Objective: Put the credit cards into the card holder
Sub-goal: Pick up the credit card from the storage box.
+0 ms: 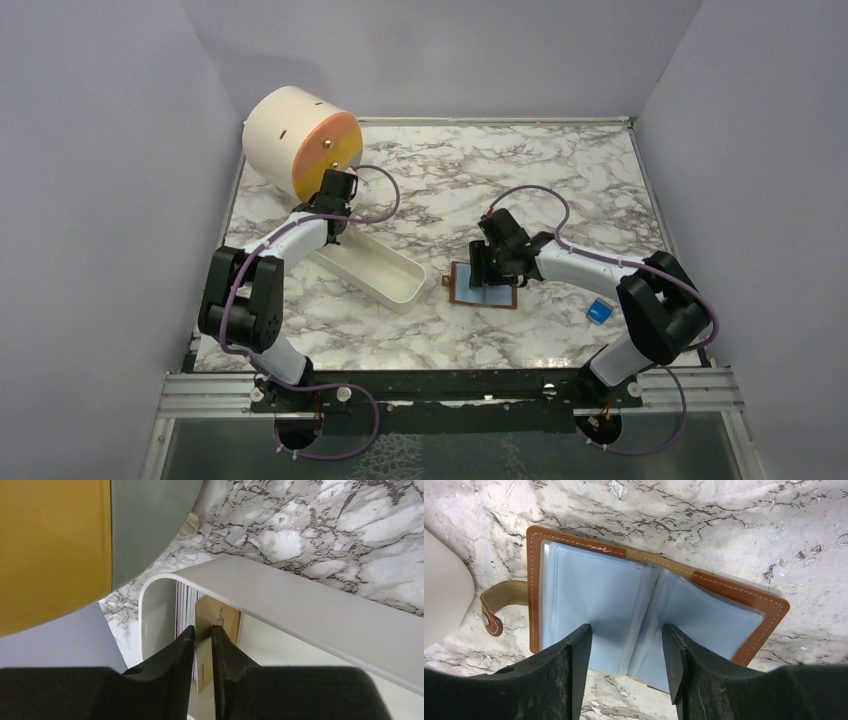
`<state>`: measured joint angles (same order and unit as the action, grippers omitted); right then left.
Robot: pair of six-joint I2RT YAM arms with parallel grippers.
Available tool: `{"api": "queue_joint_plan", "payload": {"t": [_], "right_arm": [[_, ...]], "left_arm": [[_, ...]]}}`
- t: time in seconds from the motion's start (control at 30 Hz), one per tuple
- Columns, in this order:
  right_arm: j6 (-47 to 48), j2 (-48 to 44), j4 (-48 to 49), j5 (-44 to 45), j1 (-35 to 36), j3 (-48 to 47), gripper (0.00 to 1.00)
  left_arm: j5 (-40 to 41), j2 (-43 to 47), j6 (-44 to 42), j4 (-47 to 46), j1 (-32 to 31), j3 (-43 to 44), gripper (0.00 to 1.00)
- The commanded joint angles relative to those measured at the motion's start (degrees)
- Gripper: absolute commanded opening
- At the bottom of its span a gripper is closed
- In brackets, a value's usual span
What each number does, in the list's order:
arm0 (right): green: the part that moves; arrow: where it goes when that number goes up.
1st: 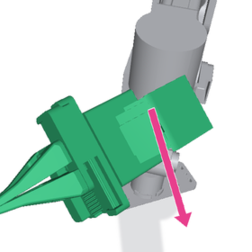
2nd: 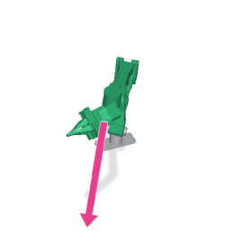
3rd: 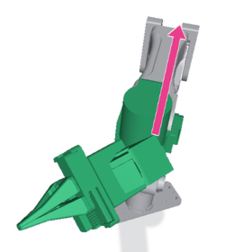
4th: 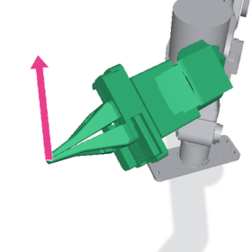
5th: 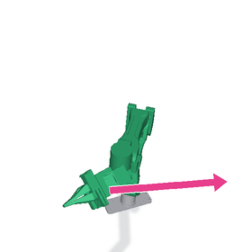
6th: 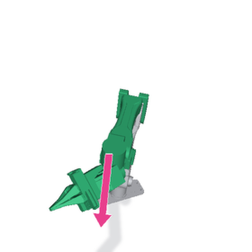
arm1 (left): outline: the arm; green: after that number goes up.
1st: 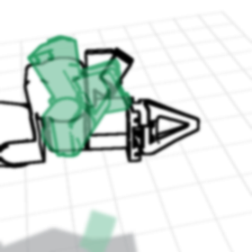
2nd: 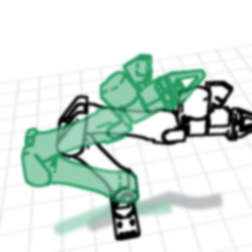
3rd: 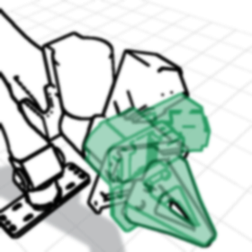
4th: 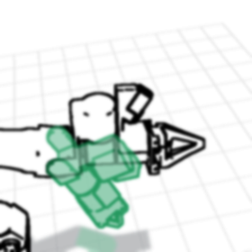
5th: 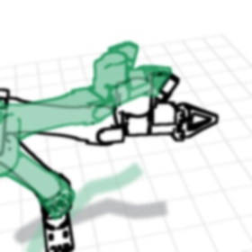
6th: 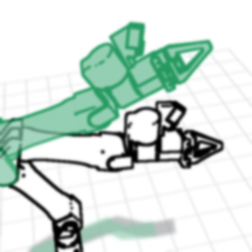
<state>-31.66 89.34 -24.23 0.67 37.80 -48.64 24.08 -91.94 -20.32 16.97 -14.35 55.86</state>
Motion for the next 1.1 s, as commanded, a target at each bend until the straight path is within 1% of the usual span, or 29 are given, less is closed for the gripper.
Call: {"api": "queue_joint_plan", "payload": {"t": [0.0, 0.1, 0.23, 0.33, 0.47, 0.57, 0.67, 0.77, 0.93, 1.07], "right_arm": [[0.24, -0.67, -1.08, -0.67, 0.34, -0.19, 0.54], [0.25, -1.06, -1.11, -0.22, 0.34, 0.09, 0.54], [0.23, -0.79, -0.56, -1.56, 0.30, 0.69, 0.54], [0.03, -0.84, 0.64, -1.28, 0.34, 1.55, 0.54], [-0.07, -1.98, 0.72, -2.21, 0.34, 1.35, 0.54], [0.07, -1.69, 0.99, -3.00, 0.34, 0.88, 0.54], [0.30, -1.05, 0.34, -2.95, 0.34, 0.15, 0.54], [0.29, -1.47, -0.11, -3.05, 0.34, 0.11, 0.54], [0.64, -3.06, -2.54, -3.66, 0.32, -0.62, 0.54], [1.10, -6.26, -4.26, -4.15, 0.34, -0.98, 0.54]], "left_arm": [[0.74, 1.20, -0.19, 1.00, 0.20, 2.42, 0.21], [0.17, 1.40, 0.26, 2.14, 0.20, 2.96, 0.18], [-2.76, 2.24, 3.40, 5.41, 0.20, 4.89, 0.14], [-3.50, 3.89, 5.79, 6.39, 0.08, 5.43, 0.11], [-4.54, 6.39, 7.33, 9.93, 0.20, 6.56, 0.08], [-4.32, 7.34, 8.29, 12.82, 0.17, 8.16, 0.00], [-4.97, 9.32, 9.57, 14.68, 0.19, 8.44, 0.00], [-7.38, 12.36, 12.01, 15.35, 0.21, 8.70, 0.00], [-10.11, 16.82, 18.50, 16.39, 0.20, 10.73, 0.00], [-15.28, 18.55, 24.47, 17.85, 0.20, 13.93, 0.00]]}}
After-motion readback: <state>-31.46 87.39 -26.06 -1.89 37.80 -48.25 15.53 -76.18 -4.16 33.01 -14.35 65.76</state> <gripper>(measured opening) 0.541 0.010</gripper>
